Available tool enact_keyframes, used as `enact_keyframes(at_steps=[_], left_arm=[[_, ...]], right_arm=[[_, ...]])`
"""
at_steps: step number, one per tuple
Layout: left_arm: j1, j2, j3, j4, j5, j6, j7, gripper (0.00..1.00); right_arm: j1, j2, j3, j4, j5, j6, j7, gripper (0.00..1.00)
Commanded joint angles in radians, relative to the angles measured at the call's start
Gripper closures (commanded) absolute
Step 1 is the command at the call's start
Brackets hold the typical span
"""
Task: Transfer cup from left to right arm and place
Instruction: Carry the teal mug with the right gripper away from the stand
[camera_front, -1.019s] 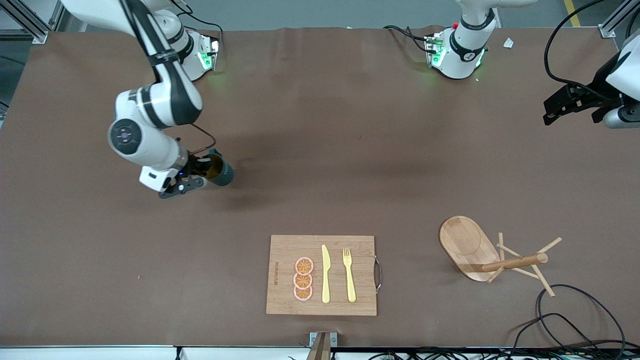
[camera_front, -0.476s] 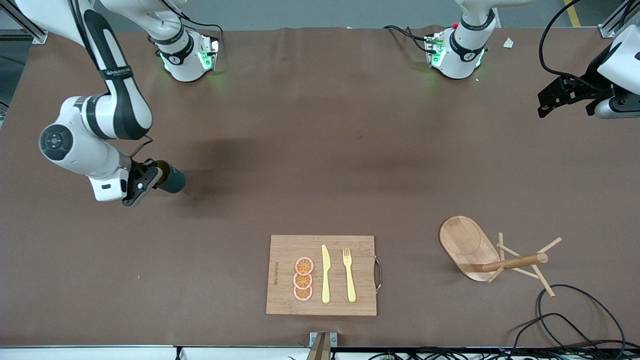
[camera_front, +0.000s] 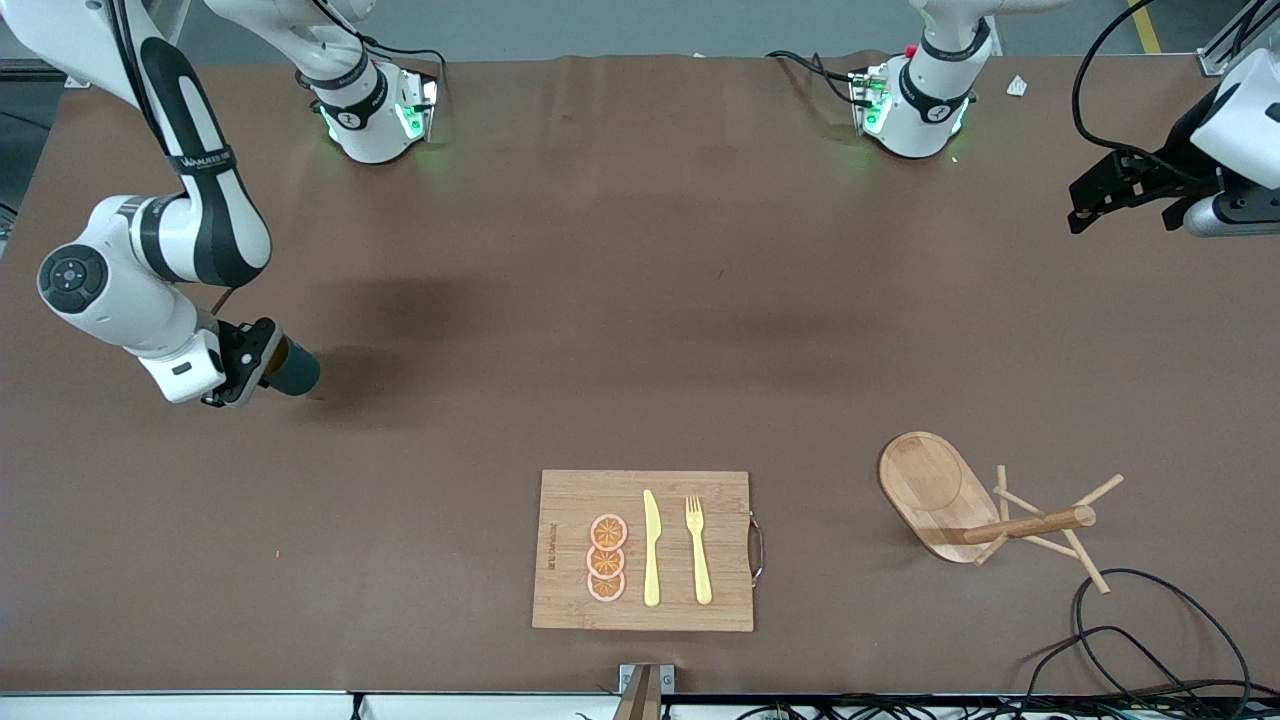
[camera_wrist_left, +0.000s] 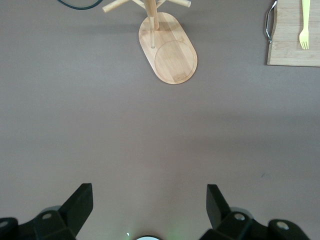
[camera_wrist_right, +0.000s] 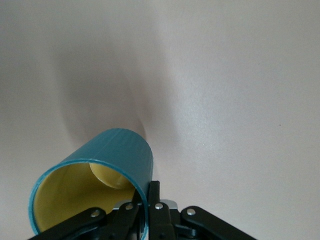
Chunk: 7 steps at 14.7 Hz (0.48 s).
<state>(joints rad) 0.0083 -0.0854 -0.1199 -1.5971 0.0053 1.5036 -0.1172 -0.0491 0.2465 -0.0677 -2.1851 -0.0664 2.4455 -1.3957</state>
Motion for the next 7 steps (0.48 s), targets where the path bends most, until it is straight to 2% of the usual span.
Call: enact_keyframes(at_steps=[1, 7], left_arm=[[0.013, -0.019, -0.009, -0.012, -0.005, -0.006, 0.008, 0.0], [0.015, -0.017, -0.009, -0.01, -0.005, -0.002, 0.011, 0.0]], right_arm=[[-0.037, 0.031, 0.022, -0.008, -0.027, 0.062, -0.098, 1.0], [-0.032, 0.066, 0.025, -0.002, -0.027, 0.078, -0.184, 1.0]])
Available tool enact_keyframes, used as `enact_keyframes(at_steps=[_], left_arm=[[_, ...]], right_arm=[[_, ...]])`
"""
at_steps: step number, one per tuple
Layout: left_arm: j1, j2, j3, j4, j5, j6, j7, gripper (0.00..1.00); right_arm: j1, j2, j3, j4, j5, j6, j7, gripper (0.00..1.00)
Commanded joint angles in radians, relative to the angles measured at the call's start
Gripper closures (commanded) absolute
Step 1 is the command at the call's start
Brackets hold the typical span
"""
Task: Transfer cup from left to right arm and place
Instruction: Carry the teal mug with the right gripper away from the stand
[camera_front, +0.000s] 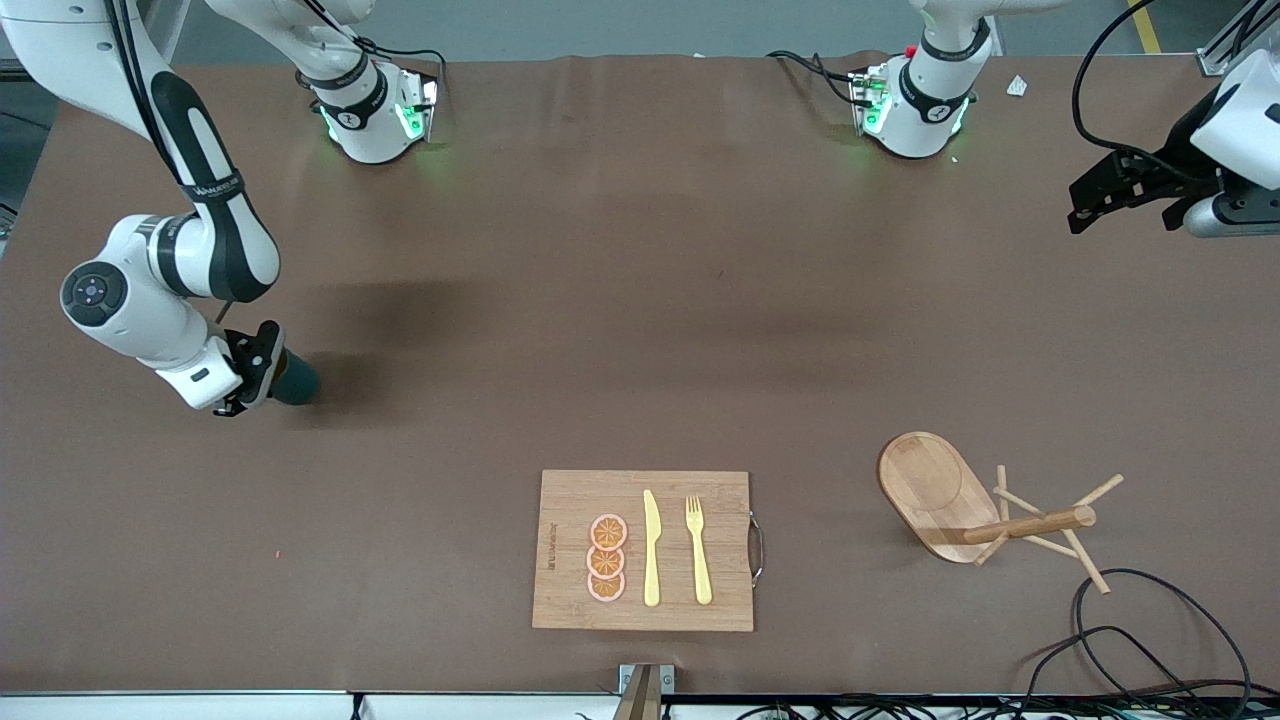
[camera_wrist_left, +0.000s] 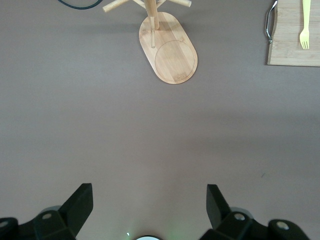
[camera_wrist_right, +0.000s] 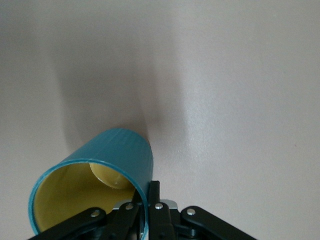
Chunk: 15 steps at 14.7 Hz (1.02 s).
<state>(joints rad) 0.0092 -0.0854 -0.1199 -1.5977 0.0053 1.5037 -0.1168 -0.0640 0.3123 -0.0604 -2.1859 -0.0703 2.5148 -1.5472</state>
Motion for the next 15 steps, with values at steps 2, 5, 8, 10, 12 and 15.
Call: enact_keyframes(at_steps=[2, 5, 8, 10, 12, 15], left_arm=[[0.017, -0.02, -0.009, -0.01, -0.007, -0.002, 0.012, 0.0], [0.018, -0.02, -0.007, -0.01, -0.007, -0.002, 0.012, 0.0], [0.018, -0.02, -0.007, -0.01, -0.005, -0.002, 0.012, 0.0], [0.018, -0.019, -0.007, -0.01, -0.005, -0.002, 0.012, 0.0], [0.017, -0.019, -0.007, -0.008, -0.005, -0.002, 0.012, 0.0], [0.017, -0.019, -0.007, -0.004, -0.005, -0.002, 0.012, 0.0]], right_arm=[[-0.016, 0.001, 0.019, -0.002, -0.023, 0.012, -0.039, 1.0], [-0.01, 0.002, 0.022, -0.002, -0.023, 0.01, -0.042, 1.0], [-0.007, 0.002, 0.022, -0.002, -0.022, 0.01, -0.04, 1.0], [-0.005, 0.002, 0.022, -0.002, -0.02, 0.01, -0.04, 0.99], [-0.005, 0.002, 0.022, 0.0, -0.02, 0.009, -0.039, 0.95], [-0.003, 0.004, 0.021, 0.005, -0.014, -0.001, -0.027, 0.01]])
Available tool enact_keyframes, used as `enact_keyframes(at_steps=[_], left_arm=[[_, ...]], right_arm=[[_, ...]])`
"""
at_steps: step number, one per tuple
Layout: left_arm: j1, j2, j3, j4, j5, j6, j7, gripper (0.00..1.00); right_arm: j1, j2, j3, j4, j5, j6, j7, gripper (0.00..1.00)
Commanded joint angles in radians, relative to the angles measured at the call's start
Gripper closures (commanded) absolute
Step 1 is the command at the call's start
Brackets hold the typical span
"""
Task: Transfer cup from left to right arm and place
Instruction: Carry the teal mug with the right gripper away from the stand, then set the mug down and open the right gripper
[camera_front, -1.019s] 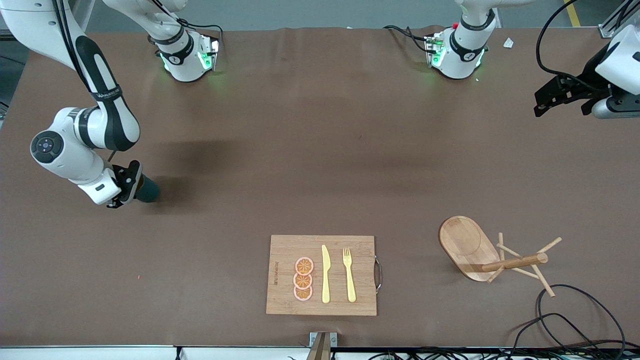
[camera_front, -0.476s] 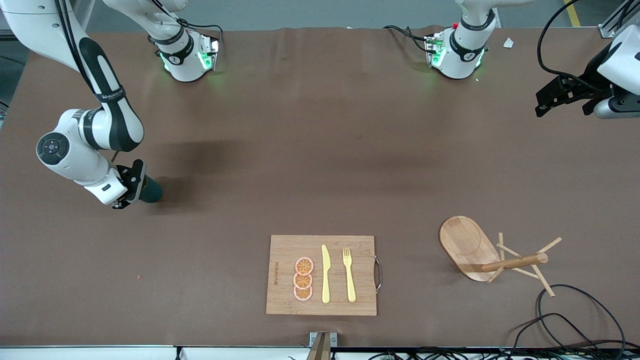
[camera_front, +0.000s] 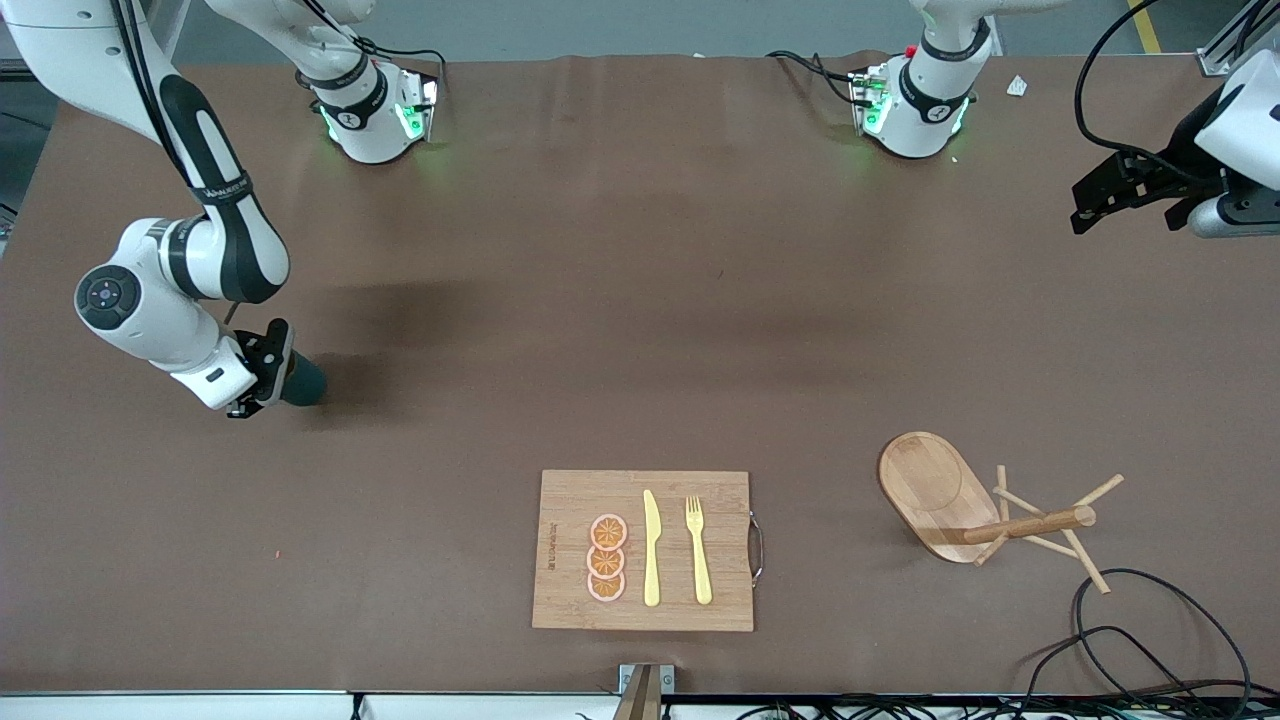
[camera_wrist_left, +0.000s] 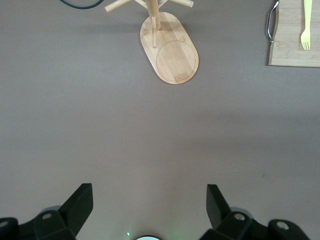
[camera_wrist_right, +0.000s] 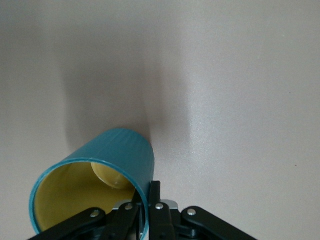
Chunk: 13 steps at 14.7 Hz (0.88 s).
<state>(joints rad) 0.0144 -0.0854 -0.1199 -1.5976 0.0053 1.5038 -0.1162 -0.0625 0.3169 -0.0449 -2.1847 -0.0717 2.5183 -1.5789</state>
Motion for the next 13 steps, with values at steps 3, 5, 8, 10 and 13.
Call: enact_keyframes(at_steps=[3, 5, 8, 10, 13], left_arm=[[0.013, -0.017, -0.007, 0.004, -0.005, -0.002, 0.012, 0.0], [0.013, -0.017, -0.006, 0.004, -0.005, -0.002, 0.012, 0.0], [0.015, -0.017, -0.006, 0.007, -0.005, -0.002, 0.013, 0.0], [0.013, -0.017, -0.006, 0.007, -0.005, -0.002, 0.013, 0.0], [0.013, -0.019, -0.006, 0.008, -0.005, -0.002, 0.016, 0.0]], right_arm=[[-0.008, -0.005, 0.007, 0.019, -0.01, -0.025, 0.019, 0.0], [-0.008, -0.01, 0.007, 0.068, -0.008, -0.112, 0.026, 0.0], [-0.005, -0.025, 0.008, 0.163, 0.001, -0.306, 0.167, 0.0], [-0.005, -0.041, 0.008, 0.227, 0.01, -0.41, 0.261, 0.0], [-0.006, -0.05, 0.008, 0.34, 0.021, -0.562, 0.463, 0.0]])
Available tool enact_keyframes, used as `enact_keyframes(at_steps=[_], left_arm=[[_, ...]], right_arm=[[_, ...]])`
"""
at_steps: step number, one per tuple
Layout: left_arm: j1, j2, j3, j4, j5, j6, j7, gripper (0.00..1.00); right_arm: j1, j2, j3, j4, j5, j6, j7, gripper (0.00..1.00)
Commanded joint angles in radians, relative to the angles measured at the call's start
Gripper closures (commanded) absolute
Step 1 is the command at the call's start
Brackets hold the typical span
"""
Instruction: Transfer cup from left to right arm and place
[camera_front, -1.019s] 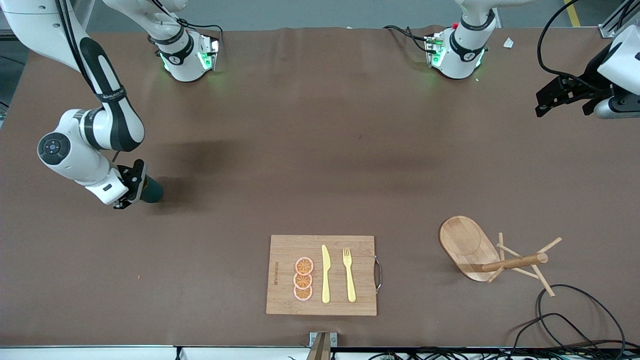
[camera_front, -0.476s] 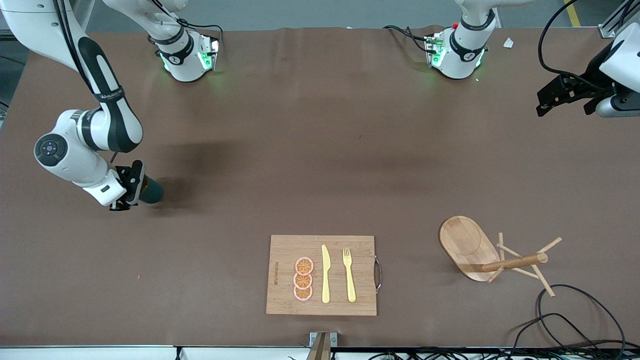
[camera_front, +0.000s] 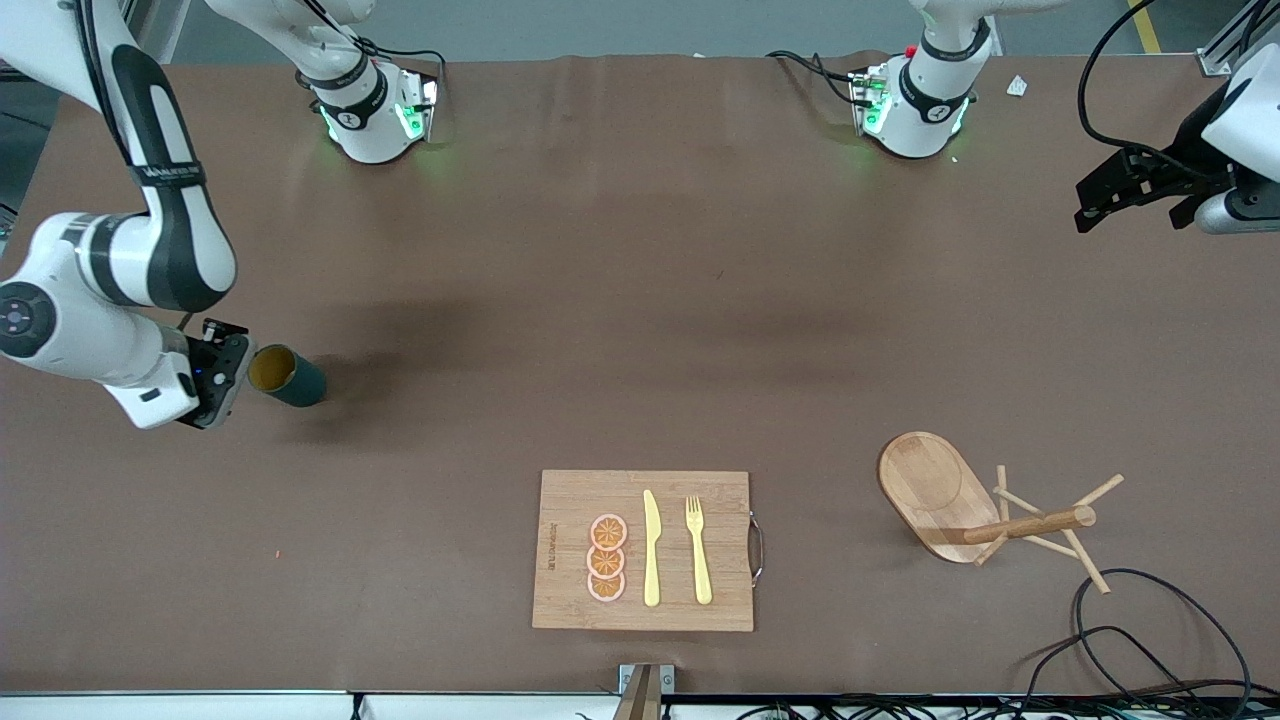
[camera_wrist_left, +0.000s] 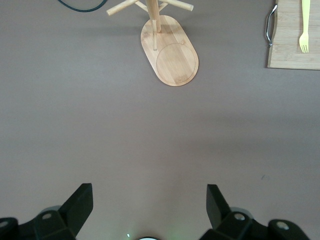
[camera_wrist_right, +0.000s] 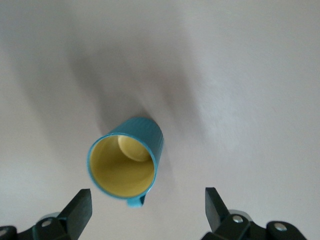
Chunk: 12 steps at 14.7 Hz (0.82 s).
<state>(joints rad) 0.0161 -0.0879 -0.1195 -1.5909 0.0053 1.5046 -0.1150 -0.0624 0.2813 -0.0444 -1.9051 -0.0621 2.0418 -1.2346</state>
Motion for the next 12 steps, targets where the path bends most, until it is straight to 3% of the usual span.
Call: enact_keyframes(at_steps=[1, 10, 12], left_arm=[[0.011, -0.016, -0.006, 0.0, -0.005, -0.003, 0.015, 0.0], [0.01, -0.018, -0.009, 0.008, -0.005, -0.009, 0.015, 0.0], [0.005, -0.02, -0.012, 0.008, -0.005, -0.009, 0.029, 0.0]], right_arm=[[-0.007, -0.016, 0.006, 0.096, 0.013, -0.124, 0.177, 0.0], [-0.014, -0.048, 0.001, 0.261, 0.013, -0.31, 0.564, 0.0], [-0.016, -0.051, 0.0, 0.296, 0.013, -0.356, 0.755, 0.0]])
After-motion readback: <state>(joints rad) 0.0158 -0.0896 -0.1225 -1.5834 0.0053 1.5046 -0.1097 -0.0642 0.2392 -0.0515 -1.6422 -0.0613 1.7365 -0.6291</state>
